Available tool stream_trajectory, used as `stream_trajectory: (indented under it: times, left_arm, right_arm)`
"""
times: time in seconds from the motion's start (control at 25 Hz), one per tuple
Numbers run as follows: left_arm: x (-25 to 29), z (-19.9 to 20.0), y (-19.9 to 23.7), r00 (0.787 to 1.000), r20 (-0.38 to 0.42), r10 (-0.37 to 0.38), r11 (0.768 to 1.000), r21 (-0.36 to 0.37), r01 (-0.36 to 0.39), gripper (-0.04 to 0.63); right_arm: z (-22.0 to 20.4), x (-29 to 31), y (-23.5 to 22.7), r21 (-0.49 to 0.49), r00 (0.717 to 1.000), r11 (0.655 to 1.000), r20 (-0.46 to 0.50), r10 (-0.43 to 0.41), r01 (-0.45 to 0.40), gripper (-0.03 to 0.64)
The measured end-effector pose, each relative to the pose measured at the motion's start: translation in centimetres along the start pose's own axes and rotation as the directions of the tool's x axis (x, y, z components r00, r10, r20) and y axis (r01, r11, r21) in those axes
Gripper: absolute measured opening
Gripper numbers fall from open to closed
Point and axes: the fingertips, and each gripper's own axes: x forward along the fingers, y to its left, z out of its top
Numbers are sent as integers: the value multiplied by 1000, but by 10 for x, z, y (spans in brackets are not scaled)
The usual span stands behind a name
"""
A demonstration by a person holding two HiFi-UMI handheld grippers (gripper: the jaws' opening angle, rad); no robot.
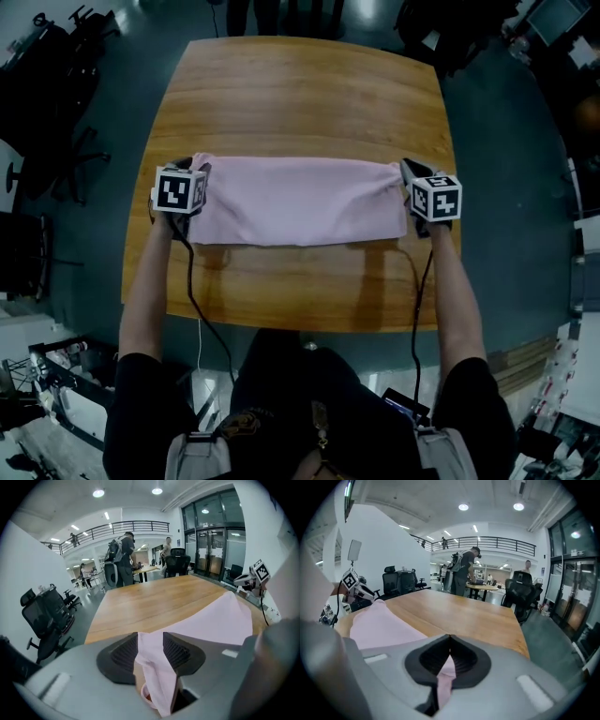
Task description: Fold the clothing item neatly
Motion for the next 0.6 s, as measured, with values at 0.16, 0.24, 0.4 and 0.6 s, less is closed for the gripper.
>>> stream_trajectory:
  times: [0.16,0.24,0.4,0.6]
  left_arm:
    - [-22,-2,-18,998,46,31,999,24,-32,178]
    - [-21,-10,-34,999,46,-12,1000,1,12,178]
    - [5,-23,-67,994,37,-106,994,-7,106,176]
    - [56,-36,-61,997,-3,-83,996,-16,83,161]
  right_arm:
    - [-15,-12,37,-24,995,995,-19,98,-98,3]
    - [-29,-7,56,-28,987,988,-56,149,-150,3]
    - [-49,21,82,-41,981,985,-111,161,-166,3]
    - [-63,64,78,-29,982,994,-160,97,-103,3]
